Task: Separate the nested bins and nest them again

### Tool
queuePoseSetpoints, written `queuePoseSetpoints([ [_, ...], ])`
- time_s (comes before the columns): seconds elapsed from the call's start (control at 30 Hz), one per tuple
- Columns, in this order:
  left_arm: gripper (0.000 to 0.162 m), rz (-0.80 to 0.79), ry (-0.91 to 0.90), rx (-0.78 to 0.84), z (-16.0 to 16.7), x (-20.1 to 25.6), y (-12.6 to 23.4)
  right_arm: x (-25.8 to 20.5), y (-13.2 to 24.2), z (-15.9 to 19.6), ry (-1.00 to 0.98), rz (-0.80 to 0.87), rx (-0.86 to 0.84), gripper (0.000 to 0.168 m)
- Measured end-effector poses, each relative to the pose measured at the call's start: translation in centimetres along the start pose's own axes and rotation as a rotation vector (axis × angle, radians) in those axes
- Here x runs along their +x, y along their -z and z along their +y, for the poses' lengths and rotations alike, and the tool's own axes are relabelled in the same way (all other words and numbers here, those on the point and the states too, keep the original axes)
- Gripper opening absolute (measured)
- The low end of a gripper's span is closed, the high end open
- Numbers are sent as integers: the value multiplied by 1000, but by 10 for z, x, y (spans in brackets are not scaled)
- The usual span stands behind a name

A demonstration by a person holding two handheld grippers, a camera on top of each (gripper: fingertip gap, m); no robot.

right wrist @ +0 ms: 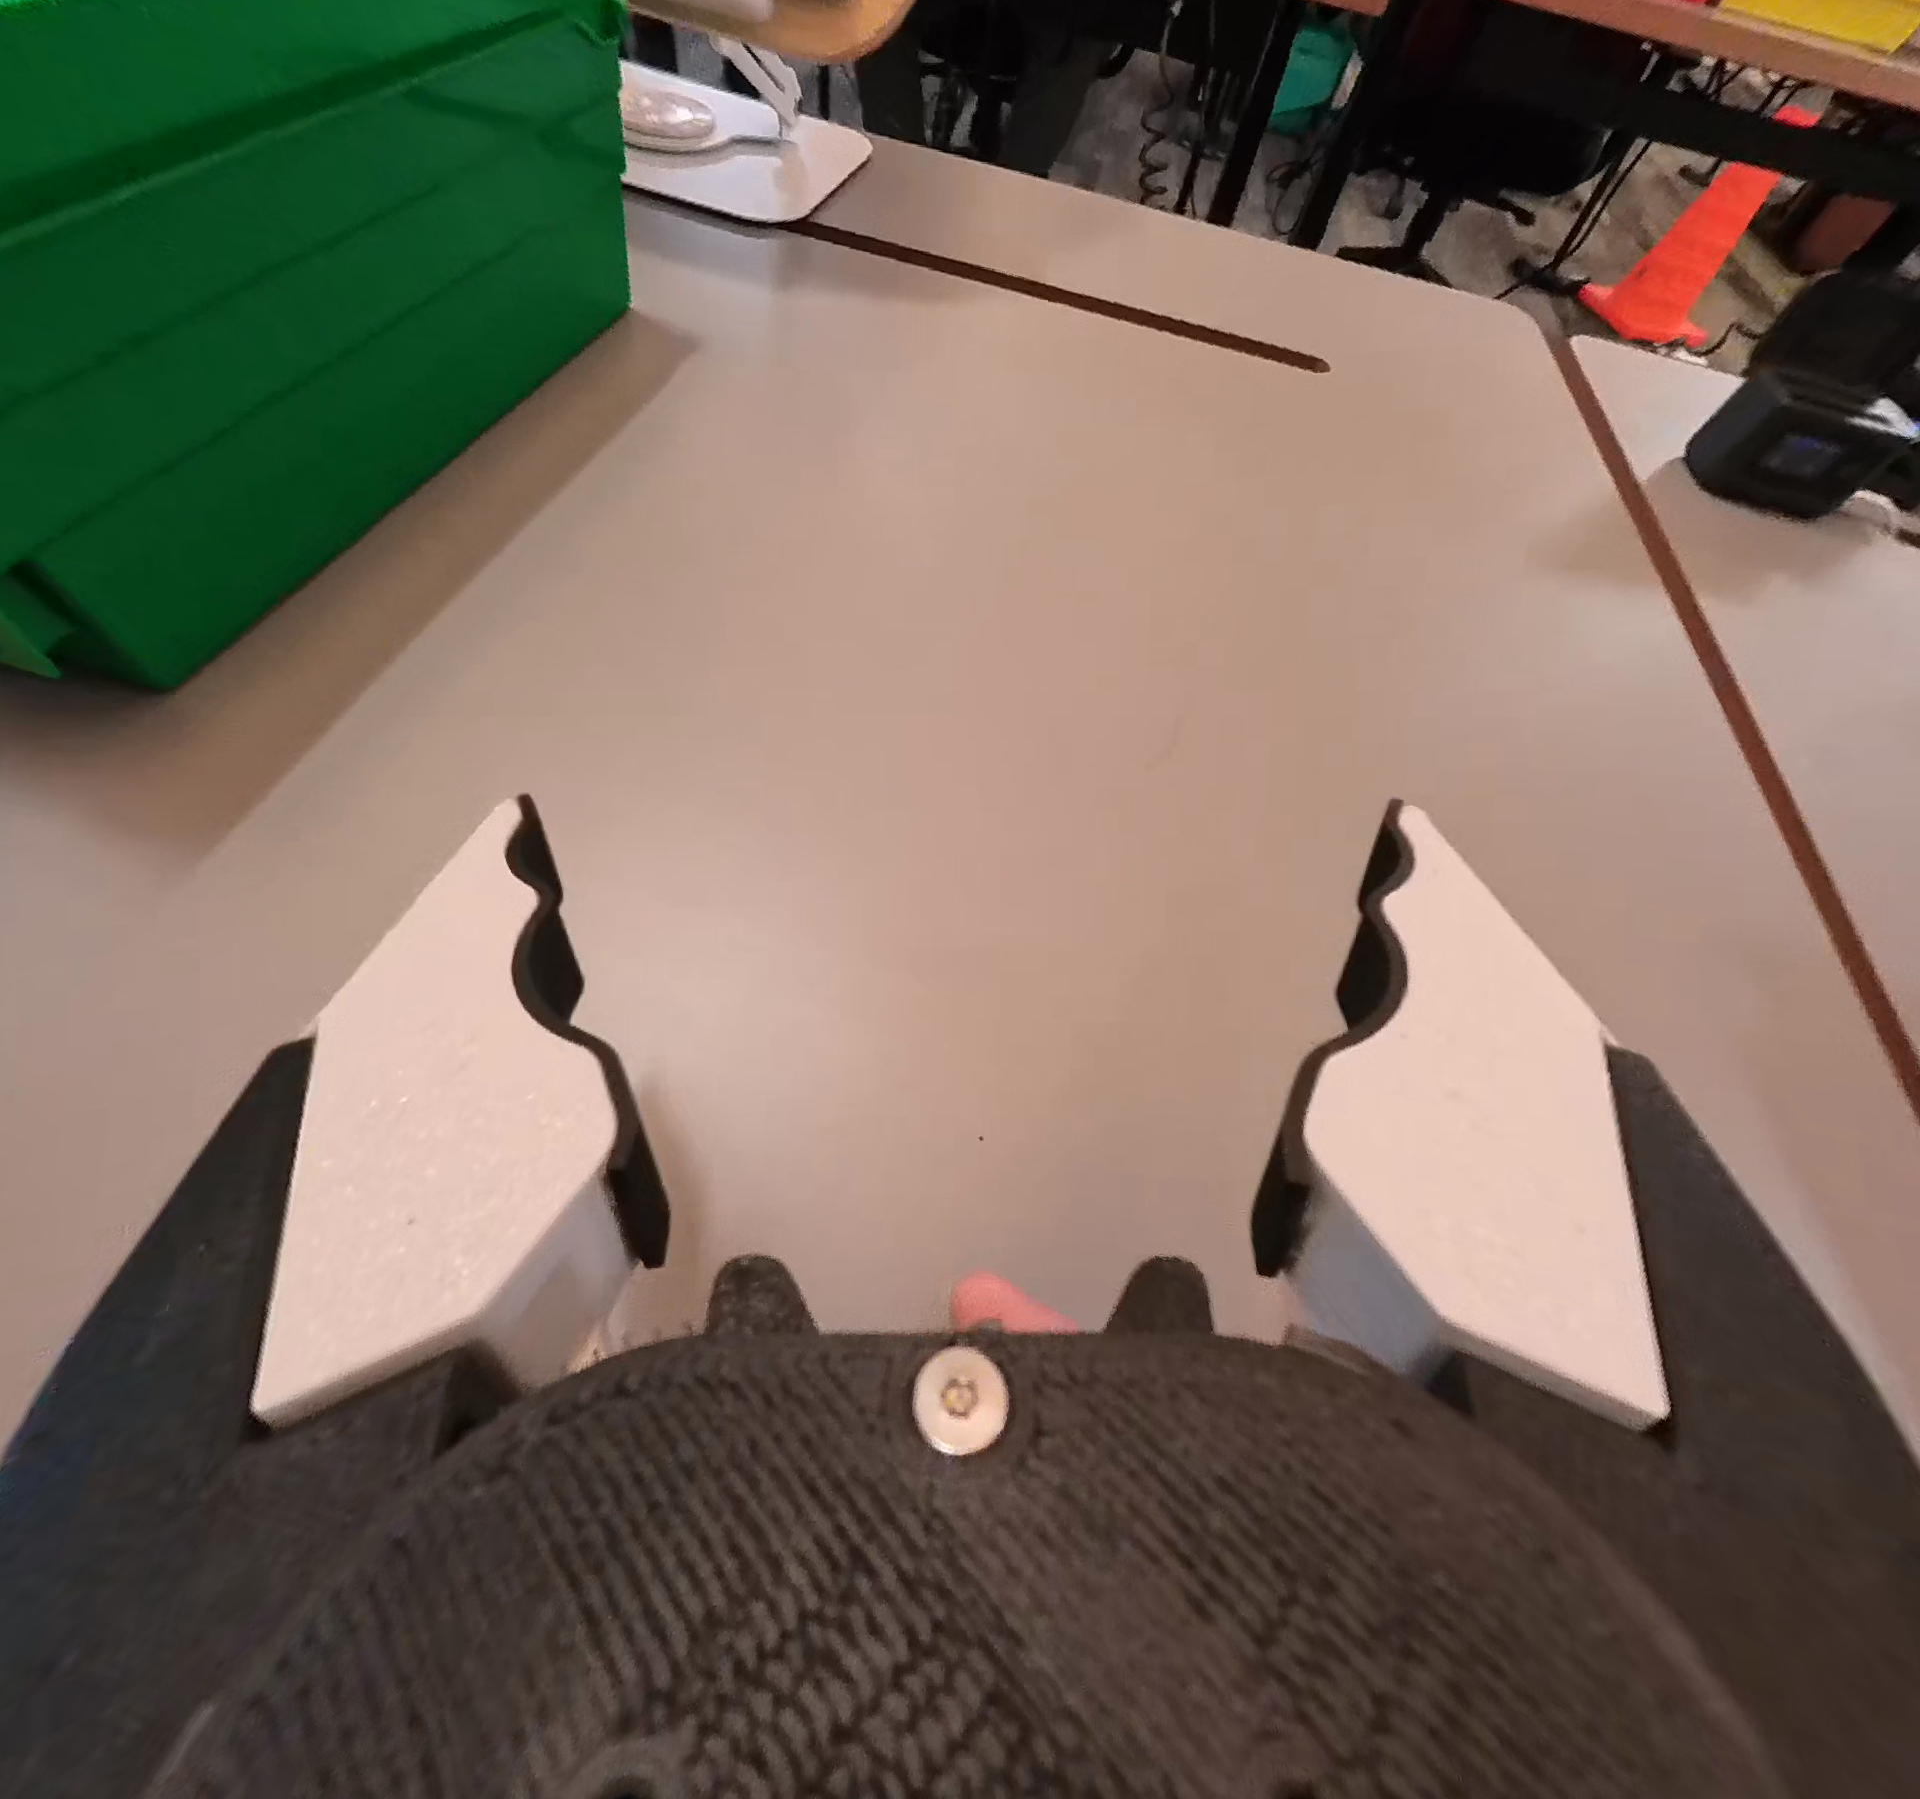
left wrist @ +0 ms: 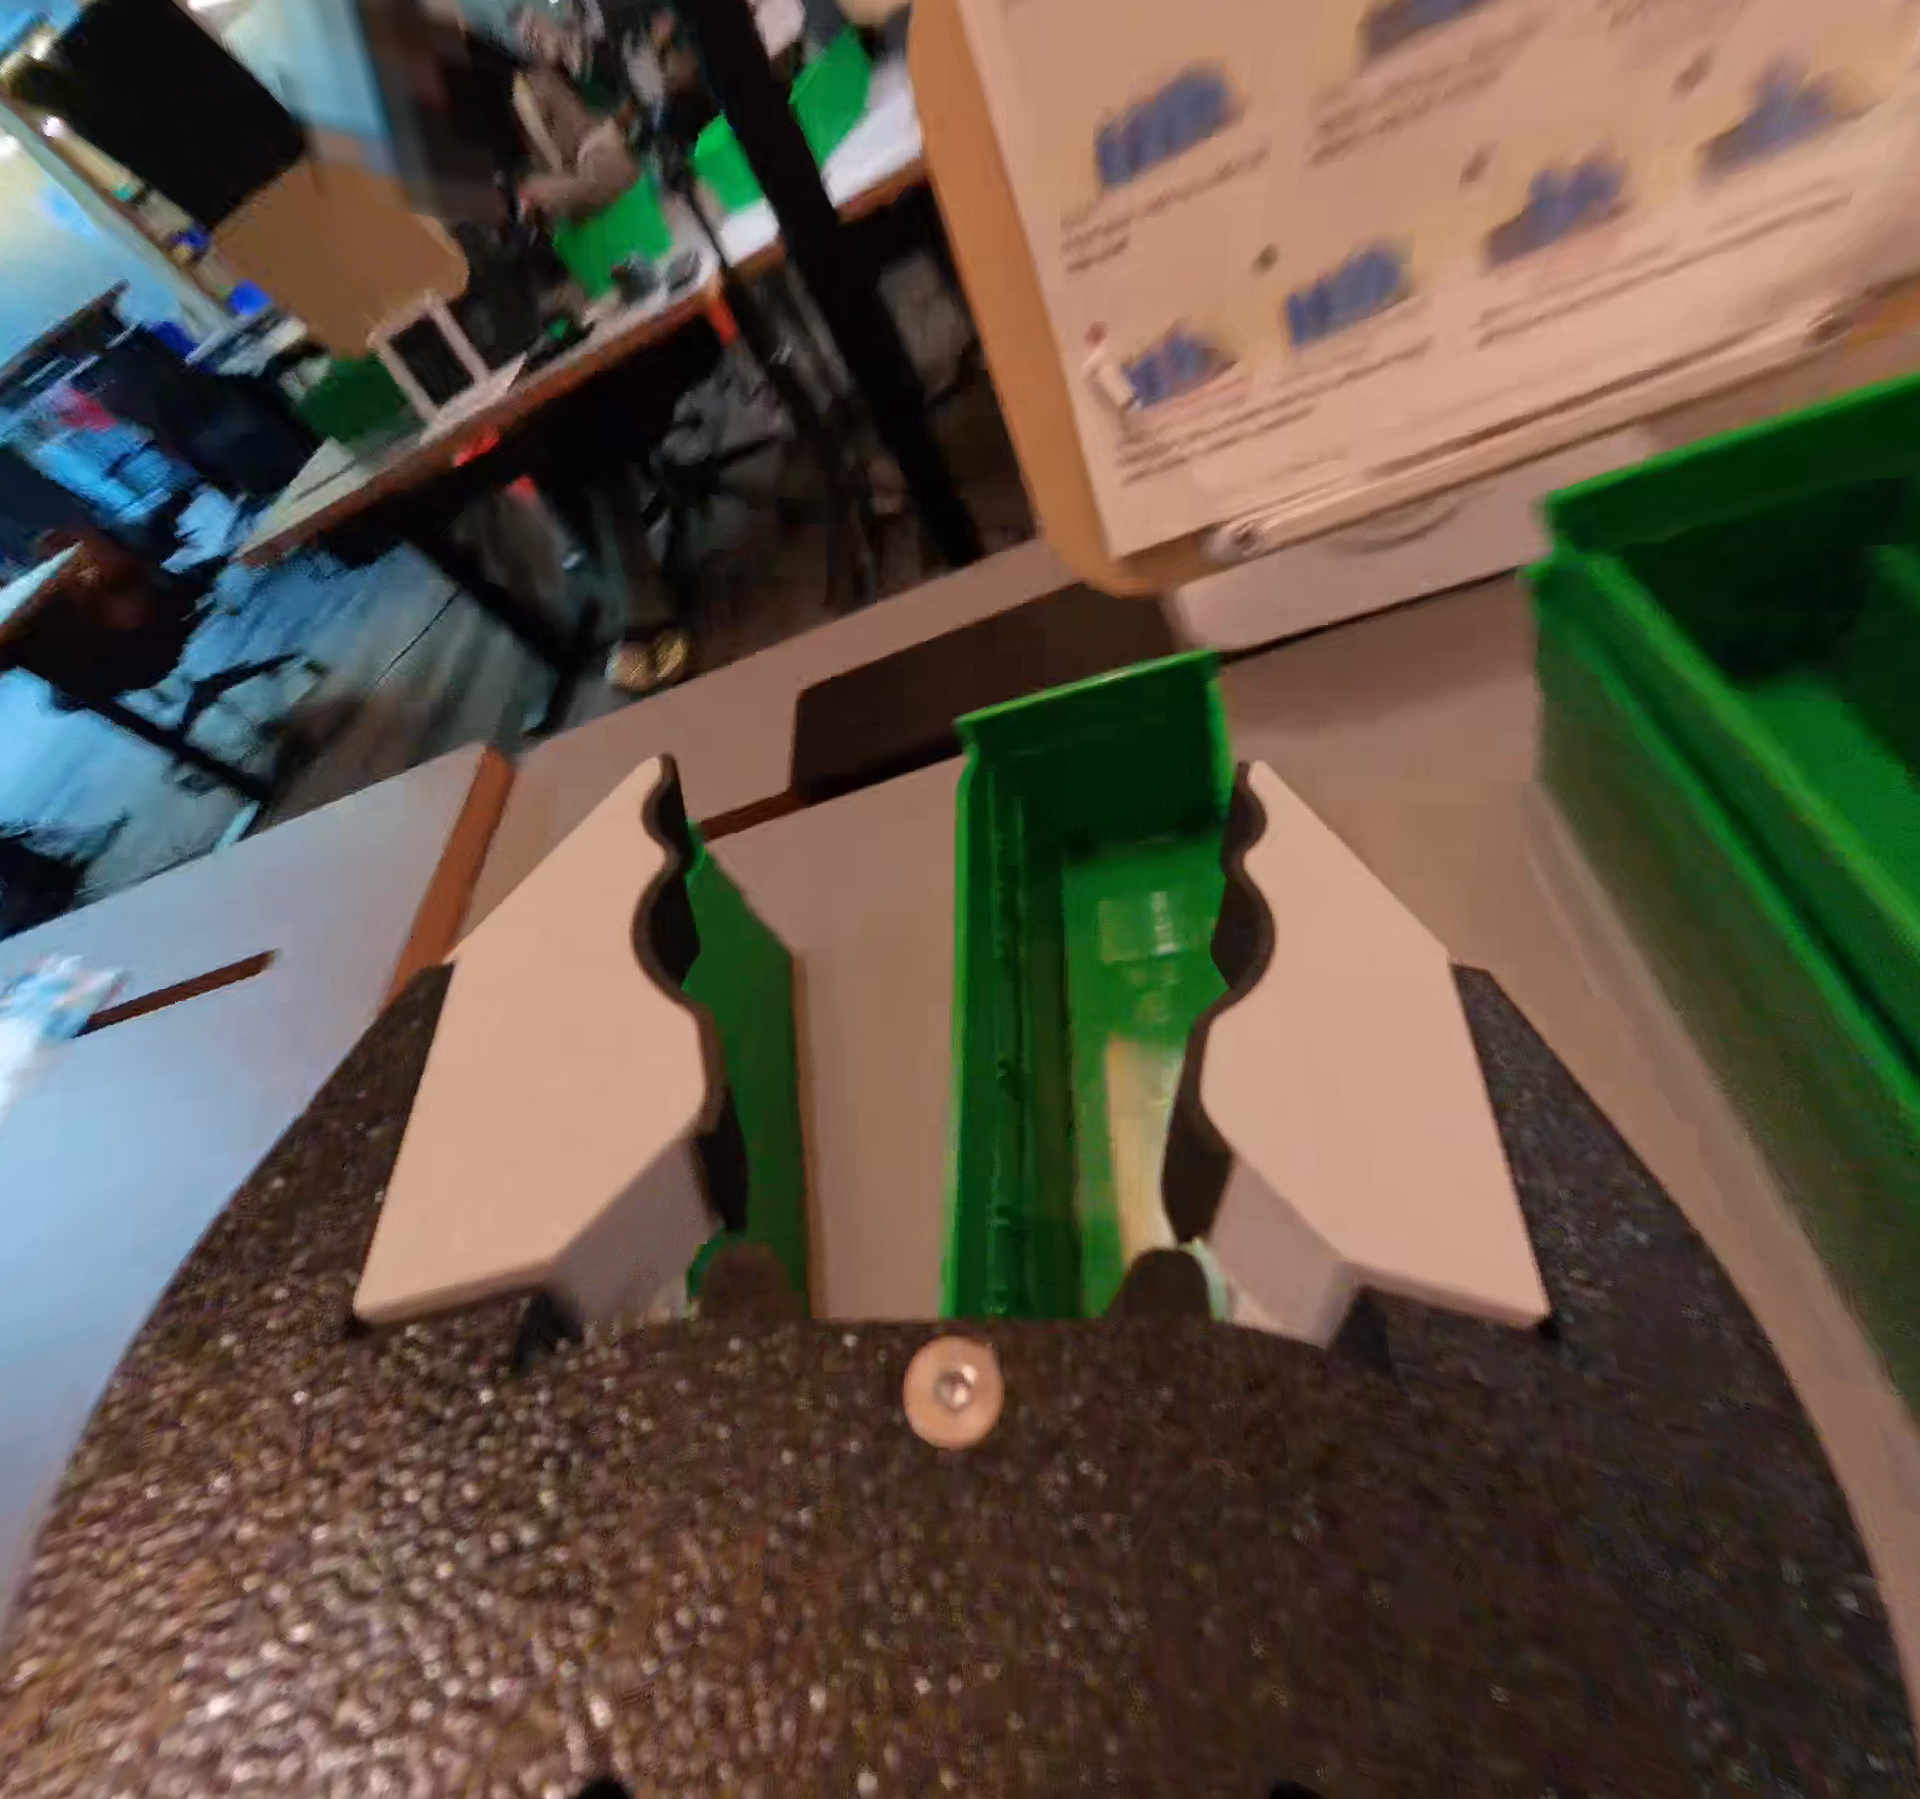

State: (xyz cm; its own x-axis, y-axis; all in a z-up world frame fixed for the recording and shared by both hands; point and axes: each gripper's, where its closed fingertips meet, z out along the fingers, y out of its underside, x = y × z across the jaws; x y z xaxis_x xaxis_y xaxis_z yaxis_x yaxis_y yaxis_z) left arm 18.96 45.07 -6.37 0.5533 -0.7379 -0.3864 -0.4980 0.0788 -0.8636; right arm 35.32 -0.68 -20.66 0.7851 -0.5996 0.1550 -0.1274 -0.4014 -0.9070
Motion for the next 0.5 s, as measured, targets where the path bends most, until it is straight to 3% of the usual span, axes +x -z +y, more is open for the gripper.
queuePoseSetpoints([
  [0.1,103,132,98,79,11,29,23,-10,1,-2,-10,-25,-17,153],
  [0.23,102,258,204,235,20,55,55,-22,10,-28,-129,-64,80,153],
  [0.37,85,385,390,378,32,75,78,-40,15,-45,-149,-68,142,152],
  [0.5,96,390,403,389,45,82,87,-64,6,-52,-193,-85,125,153],
])
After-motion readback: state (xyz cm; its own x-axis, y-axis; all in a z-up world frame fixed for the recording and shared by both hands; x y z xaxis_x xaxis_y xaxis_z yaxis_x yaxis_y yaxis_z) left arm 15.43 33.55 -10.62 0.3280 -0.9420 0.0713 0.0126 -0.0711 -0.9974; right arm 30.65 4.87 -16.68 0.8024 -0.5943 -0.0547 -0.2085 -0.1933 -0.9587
